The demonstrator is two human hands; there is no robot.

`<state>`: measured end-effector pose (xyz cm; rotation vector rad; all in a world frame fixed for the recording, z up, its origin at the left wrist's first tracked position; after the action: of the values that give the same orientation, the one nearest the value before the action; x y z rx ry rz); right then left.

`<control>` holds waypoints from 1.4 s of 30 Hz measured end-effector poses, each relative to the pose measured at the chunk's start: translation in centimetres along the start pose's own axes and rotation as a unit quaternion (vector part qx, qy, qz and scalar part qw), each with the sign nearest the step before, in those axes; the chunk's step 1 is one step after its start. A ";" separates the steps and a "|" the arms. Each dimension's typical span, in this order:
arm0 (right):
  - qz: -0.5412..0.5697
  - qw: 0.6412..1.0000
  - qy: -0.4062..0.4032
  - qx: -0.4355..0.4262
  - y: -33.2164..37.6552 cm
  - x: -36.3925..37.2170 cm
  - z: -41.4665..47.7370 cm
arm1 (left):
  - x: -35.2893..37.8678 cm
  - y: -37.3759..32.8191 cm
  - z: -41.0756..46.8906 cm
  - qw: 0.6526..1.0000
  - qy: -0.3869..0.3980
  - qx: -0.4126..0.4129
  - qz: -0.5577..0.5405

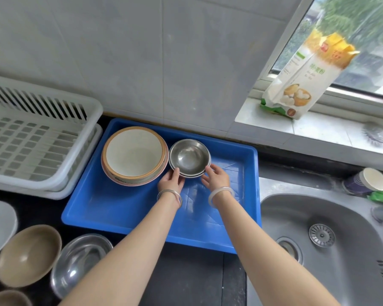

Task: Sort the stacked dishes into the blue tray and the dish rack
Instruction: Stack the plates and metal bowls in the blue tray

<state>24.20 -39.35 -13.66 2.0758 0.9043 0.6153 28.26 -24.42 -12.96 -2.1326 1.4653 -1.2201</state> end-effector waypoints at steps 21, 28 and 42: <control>-0.273 0.944 0.162 -0.094 -3.9 7.9 -17.9 | -14.0 -7.0 -16.1 0.901 -0.038 0.096 0.421; -0.402 0.888 0.219 -0.041 -11.1 12.2 -20.9 | -24.9 -7.3 -21.6 0.842 -0.143 0.053 0.517; -0.314 0.926 0.186 0.097 -14.7 12.8 -20.2 | -27.4 -7.8 -21.5 0.767 -0.150 -0.024 0.623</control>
<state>12.96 -13.70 -12.15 1.6980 1.8176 0.5848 13.20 7.56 -8.14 -0.7904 2.0929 -0.2836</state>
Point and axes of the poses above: each hand's wrist, its own z-axis towards the middle knuckle, its own x-axis out of the palm, y = z × x, the point moved 8 cm from there along z, towards the middle knuckle, and after that the axes turned 8 degrees about y, right-handed, at the moved point
